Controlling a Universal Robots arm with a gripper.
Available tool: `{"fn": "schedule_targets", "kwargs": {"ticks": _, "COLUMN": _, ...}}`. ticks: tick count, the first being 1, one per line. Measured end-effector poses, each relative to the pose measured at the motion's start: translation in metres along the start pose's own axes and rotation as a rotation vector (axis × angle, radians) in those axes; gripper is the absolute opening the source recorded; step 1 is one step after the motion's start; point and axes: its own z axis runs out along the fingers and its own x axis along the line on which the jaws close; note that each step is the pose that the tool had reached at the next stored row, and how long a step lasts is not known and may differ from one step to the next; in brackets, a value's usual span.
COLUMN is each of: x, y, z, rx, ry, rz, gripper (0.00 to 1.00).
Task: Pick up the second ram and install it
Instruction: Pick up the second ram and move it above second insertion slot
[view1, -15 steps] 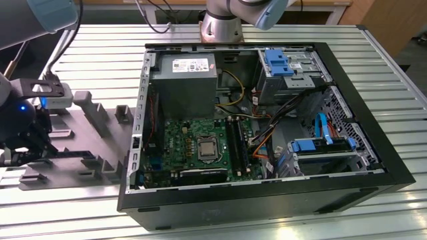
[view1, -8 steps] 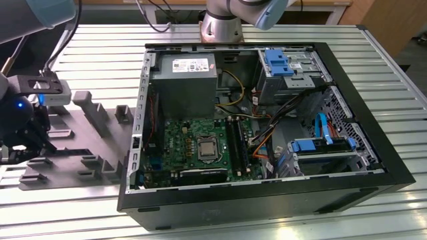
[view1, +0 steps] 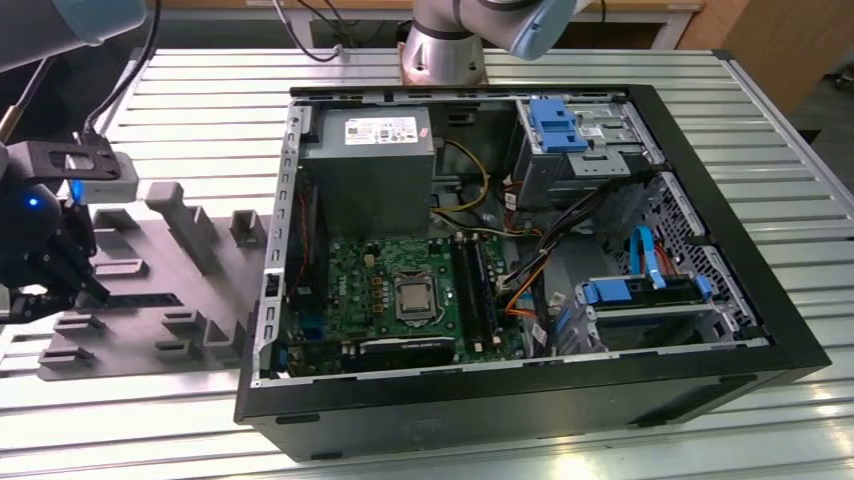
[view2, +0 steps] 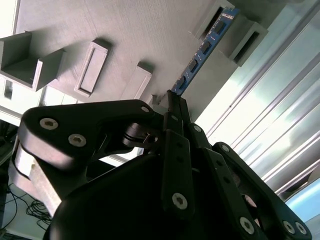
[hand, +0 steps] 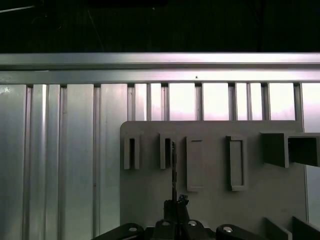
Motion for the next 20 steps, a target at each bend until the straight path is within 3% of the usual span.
{"fn": "schedule_targets", "kwargs": {"ticks": 20, "x": -0.0023, "y": 0.0007, "z": -0.0169, "rx": 0.0007, "ry": 0.0001, "rz": 0.000, "gripper": 0.12}}
